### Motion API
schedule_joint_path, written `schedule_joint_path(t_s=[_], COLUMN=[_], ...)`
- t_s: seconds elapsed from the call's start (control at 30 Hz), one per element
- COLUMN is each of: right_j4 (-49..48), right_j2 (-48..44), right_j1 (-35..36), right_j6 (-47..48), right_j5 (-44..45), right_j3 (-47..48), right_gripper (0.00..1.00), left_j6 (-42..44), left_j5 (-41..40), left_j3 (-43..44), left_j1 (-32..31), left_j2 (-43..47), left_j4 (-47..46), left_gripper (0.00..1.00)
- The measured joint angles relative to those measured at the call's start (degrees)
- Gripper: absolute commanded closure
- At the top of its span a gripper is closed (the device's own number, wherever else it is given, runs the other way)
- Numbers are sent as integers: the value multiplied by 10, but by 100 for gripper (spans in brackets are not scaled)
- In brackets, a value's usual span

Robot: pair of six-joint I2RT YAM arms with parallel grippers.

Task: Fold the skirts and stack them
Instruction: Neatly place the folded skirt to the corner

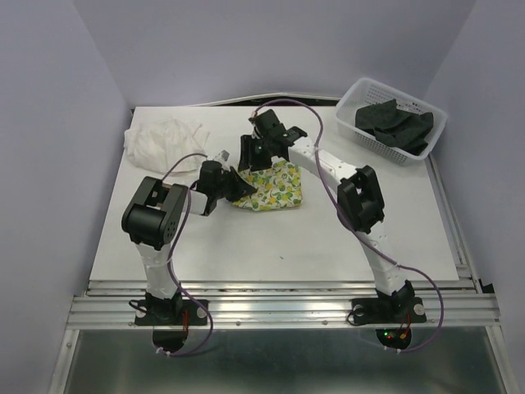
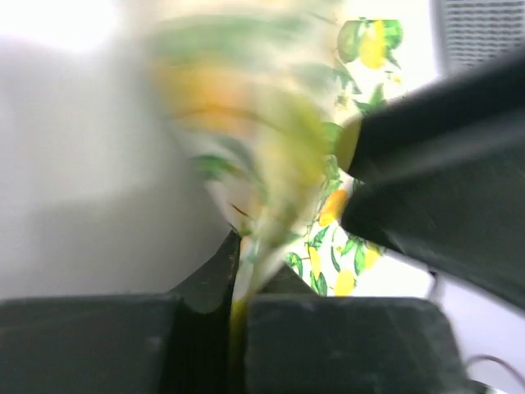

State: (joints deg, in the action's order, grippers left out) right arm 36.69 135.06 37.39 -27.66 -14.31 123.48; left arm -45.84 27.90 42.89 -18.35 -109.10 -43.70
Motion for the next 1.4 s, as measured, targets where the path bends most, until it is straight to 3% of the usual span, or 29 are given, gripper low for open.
schedule_joint_path(t_s=[0.03, 0.07, 0.1, 0.27, 0.5, 0.77, 0.97, 1.4], right_j4=[1, -1, -1, -7, -17, -24, -25, -28], right_j2=[-4, -9, -14, -67, -165, -198, -198, -198], right_j1=[-3, -8, -12, -61, -150, -150, -144, -148], right_j6=[-3, 3, 5, 24, 56, 78, 86, 97], right_j5=[4, 7, 9, 36, 58, 51, 42, 38], right_j3=[0, 0, 0, -24, -103, -197, -210, -228], right_gripper=[16, 2, 0, 0, 0, 0, 0, 0], left_j6=[23, 45, 74, 210, 410, 542, 587, 628], left_j5=[-19, -35, -52, -140, -214, -248, -252, -201], left_j3=[26, 48, 78, 204, 325, 464, 567, 650], left_j1=[1, 2, 3, 8, 16, 53, 93, 167], left_j2=[2, 3, 4, 6, 10, -2, -51, -86], left_j4=[50, 88, 135, 311, 486, 596, 629, 660], left_gripper=[100, 100, 100, 100, 100, 100, 100, 100])
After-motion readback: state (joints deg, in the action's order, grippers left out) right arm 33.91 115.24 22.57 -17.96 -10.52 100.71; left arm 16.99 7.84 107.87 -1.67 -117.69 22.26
